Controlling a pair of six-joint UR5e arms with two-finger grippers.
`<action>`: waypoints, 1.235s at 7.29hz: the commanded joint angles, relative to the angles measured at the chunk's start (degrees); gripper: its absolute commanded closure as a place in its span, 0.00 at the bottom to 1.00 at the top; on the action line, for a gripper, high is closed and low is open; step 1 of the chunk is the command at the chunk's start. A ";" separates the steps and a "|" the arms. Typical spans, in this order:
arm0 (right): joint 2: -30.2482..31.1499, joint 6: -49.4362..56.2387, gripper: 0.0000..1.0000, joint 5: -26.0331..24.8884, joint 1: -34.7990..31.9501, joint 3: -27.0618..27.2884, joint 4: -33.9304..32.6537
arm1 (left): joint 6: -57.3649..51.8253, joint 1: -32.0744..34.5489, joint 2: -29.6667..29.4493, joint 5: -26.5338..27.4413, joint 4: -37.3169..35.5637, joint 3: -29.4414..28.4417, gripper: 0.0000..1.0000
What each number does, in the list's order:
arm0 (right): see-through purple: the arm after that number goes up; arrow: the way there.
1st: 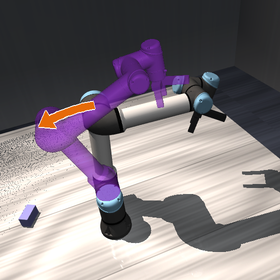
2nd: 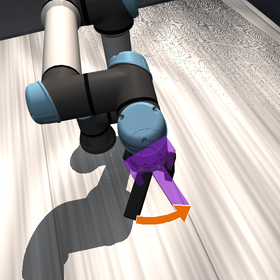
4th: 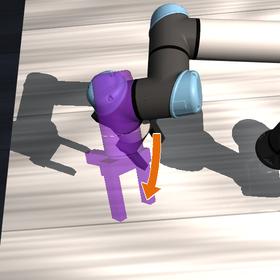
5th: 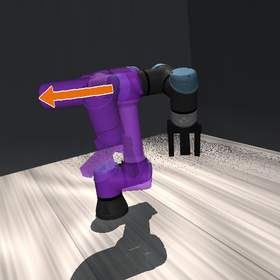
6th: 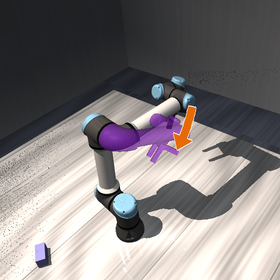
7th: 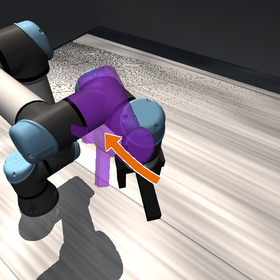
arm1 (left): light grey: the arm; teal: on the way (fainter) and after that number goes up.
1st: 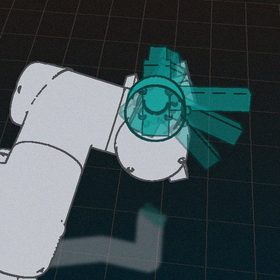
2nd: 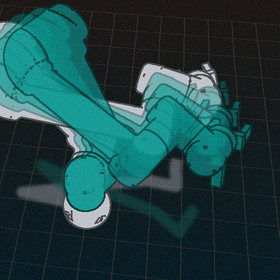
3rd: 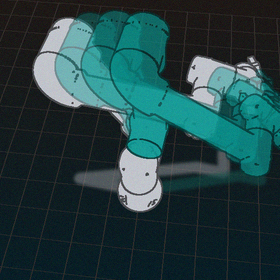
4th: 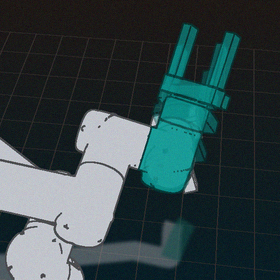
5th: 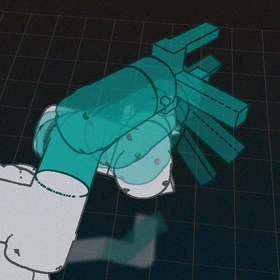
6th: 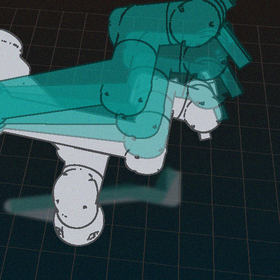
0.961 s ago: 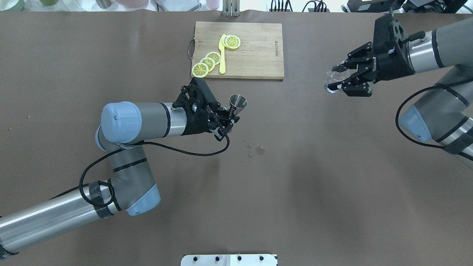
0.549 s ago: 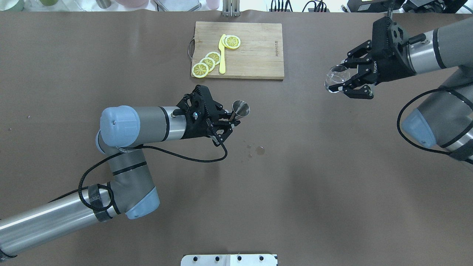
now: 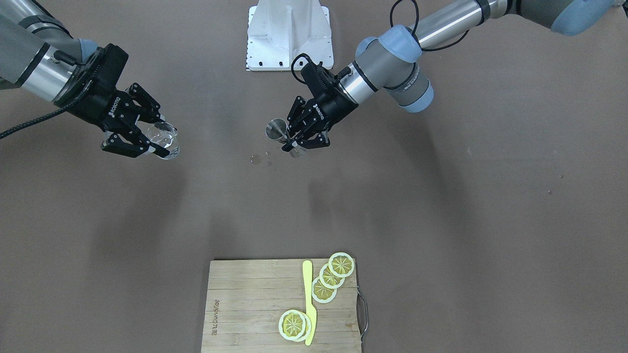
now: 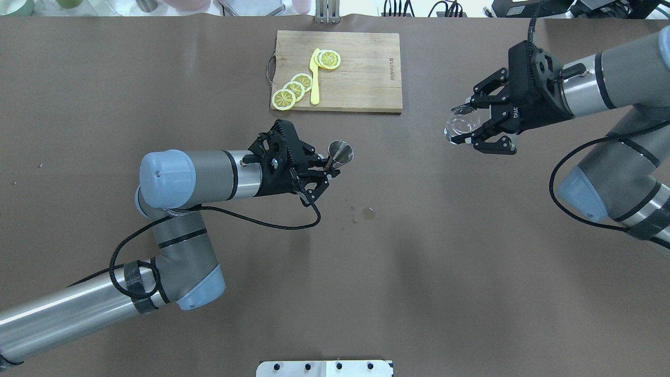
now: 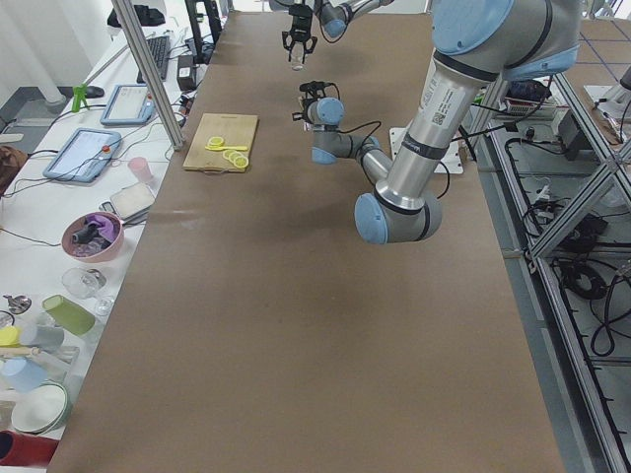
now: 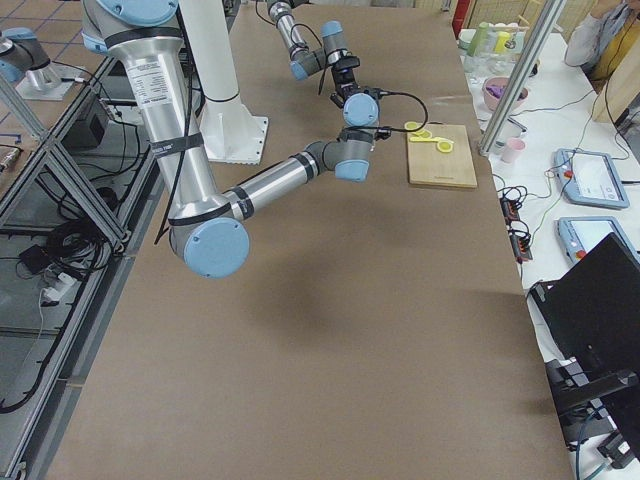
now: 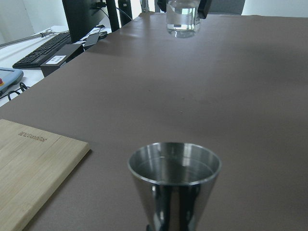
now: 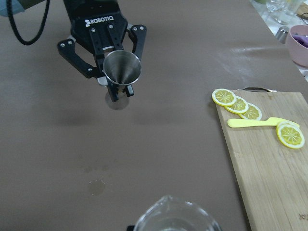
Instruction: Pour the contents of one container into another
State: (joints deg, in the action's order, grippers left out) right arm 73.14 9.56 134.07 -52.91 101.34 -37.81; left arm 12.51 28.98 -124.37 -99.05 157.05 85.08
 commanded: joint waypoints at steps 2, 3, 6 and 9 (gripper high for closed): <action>-1.85 6.68 1.00 -1.69 4.73 4.73 -8.22 | -0.03 -0.24 0.53 0.00 1.84 -0.17 1.00; -3.86 8.36 1.00 -1.88 6.31 4.57 -10.77 | 0.15 -0.68 2.27 -0.17 6.91 0.00 1.00; -7.04 9.87 1.00 -3.46 8.96 4.31 -14.48 | -0.11 -1.83 5.45 -0.26 9.24 -1.47 1.00; -8.45 11.09 1.00 -3.55 9.41 4.31 -16.94 | 0.24 -1.91 3.17 0.27 8.81 -4.39 1.00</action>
State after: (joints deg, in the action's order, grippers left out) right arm 65.34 19.81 130.56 -43.71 105.71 -53.65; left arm 12.69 27.10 -120.56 -98.89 166.07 81.23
